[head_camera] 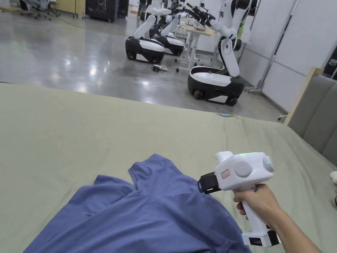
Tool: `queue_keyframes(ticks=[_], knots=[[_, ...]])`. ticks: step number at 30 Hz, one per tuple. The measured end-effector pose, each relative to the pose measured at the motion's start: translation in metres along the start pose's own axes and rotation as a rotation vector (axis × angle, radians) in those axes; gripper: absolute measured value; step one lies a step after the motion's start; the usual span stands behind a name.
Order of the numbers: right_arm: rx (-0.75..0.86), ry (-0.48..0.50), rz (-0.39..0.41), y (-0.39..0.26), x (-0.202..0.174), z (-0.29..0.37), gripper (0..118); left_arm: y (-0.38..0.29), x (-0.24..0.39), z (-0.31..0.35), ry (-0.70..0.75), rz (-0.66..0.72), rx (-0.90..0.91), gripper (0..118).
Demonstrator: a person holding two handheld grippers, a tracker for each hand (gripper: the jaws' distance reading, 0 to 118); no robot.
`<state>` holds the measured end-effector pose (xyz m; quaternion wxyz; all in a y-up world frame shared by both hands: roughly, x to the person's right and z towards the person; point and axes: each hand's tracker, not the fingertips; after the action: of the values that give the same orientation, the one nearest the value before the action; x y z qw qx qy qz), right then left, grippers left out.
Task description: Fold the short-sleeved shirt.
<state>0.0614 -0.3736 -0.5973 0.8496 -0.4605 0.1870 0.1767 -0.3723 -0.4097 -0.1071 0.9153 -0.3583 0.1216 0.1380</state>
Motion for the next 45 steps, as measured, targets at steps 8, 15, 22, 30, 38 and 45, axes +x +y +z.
queue_keyframes(ticks=[8,15,22,30,38,45], knots=[[-0.08,0.043,-0.01,0.004,-0.009,-0.036,79,0.006,0.007,-0.009,0.014,-0.007,-0.015,2],[-0.08,0.024,0.062,-0.003,-0.035,-0.03,4,0.008,0.01,-0.013,0.017,-0.004,-0.018,2],[0.163,0.037,-0.113,-0.02,-0.023,0.015,4,0.051,0.005,-0.007,-0.007,0.068,0.106,2],[0.597,-0.002,-0.119,-0.022,-0.008,0.168,4,0.187,0.031,0.024,-0.08,-0.014,0.342,2],[0.941,-0.166,-0.201,0.01,0.008,0.298,4,0.325,0.08,0.069,-0.09,-0.055,0.546,2],[1.065,-0.252,-0.309,0.064,0.029,0.374,4,0.446,0.109,0.113,-0.044,-0.065,0.635,2]])
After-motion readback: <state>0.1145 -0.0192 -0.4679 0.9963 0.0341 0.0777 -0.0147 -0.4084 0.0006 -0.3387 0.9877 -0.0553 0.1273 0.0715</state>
